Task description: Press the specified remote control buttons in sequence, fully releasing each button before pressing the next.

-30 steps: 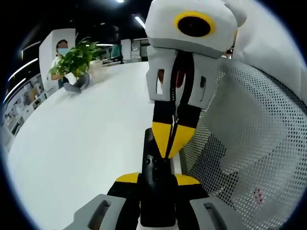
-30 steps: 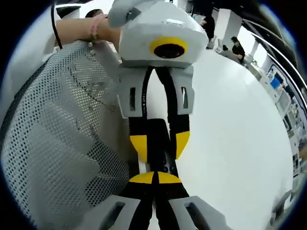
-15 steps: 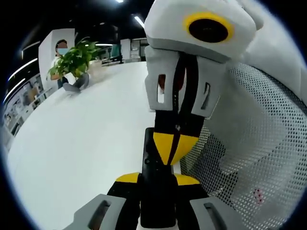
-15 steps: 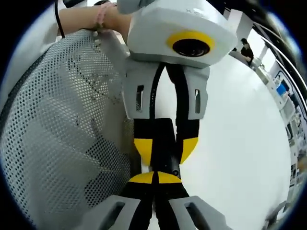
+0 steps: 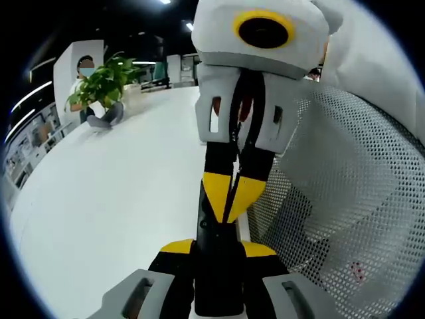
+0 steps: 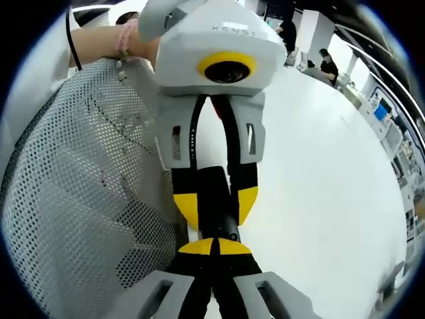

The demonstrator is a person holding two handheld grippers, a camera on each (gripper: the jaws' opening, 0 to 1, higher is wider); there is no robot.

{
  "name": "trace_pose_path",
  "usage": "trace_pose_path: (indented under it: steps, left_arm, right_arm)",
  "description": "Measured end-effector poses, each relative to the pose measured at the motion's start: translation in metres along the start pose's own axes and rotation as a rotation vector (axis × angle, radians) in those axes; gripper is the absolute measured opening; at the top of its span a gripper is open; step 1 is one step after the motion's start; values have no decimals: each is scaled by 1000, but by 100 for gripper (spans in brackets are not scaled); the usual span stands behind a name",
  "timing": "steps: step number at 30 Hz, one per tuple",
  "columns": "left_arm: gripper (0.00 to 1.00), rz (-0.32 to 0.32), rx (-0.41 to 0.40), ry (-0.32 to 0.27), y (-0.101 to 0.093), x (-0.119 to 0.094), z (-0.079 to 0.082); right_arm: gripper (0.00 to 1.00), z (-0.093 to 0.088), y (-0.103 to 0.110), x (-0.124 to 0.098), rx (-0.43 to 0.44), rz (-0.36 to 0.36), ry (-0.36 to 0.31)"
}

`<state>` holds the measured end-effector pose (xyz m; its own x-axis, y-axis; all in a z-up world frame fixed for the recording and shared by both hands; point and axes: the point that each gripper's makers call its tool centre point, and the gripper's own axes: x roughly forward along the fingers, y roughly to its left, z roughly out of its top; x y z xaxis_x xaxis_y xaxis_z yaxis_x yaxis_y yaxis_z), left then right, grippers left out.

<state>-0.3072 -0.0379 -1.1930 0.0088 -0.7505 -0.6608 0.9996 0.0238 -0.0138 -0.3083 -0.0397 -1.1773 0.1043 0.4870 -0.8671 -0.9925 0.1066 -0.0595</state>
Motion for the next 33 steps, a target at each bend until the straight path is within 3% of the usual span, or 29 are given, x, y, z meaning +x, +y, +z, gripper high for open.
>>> trace_pose_path:
  steps: [10,15,21,26,27,29,33]
  left_arm:
    - [25,-5,2,0,-1,0,0]
    - [25,-4,3,3,0,1,0]
    - [25,-2,2,3,0,0,-1]
    - [25,-1,-1,0,0,0,0]
    - [25,-2,-1,-1,0,0,-1]
    - [25,-2,-1,-2,0,0,-1]
    - [25,-3,3,0,0,0,-1]
  right_arm:
    - [0,-3,1,5,-55,30,38]
    - [0,-2,0,9,-144,-31,73]
    - [0,-1,-2,8,-89,-40,43]
    - [0,0,-3,6,62,41,1]
    - [0,1,-10,6,96,20,-13]
    - [0,0,-19,5,118,20,-11]
    - [0,2,-11,6,114,102,4]
